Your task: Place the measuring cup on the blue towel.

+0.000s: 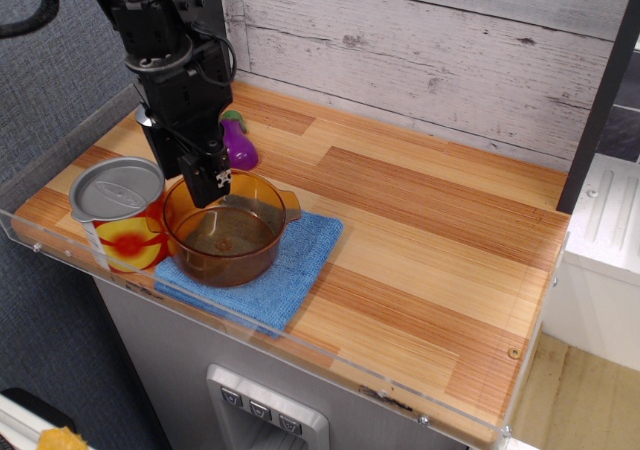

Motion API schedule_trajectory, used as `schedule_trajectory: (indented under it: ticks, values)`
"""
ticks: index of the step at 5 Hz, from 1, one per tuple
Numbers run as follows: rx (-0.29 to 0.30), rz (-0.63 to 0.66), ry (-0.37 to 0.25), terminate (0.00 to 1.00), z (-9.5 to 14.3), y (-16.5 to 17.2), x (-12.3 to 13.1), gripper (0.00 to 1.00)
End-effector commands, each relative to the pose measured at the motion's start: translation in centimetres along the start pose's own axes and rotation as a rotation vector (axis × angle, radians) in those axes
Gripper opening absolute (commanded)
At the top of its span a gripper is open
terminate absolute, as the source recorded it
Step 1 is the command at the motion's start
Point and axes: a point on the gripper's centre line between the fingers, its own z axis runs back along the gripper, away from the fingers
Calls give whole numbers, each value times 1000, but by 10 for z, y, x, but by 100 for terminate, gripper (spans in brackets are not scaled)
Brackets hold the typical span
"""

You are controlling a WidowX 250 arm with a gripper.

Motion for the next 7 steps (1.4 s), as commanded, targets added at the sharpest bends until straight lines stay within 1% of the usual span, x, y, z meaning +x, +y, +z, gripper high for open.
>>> schedule_trajectory:
  ticks: [1, 2, 3, 4, 5, 6, 7]
  values:
    - [70, 30, -97, 0, 47, 9, 10, 100]
    - [54, 65, -139, 0, 67, 9, 17, 100]
    - [62, 120, -140, 0, 74, 16, 23, 100]
    - [166, 227, -177, 0, 80, 22, 32, 100]
    - [194, 348, -205, 0, 78, 31, 47, 100]
    - [202, 405, -204, 0, 71, 37, 62, 100]
    - [160, 427, -237, 0, 65, 40, 77, 100]
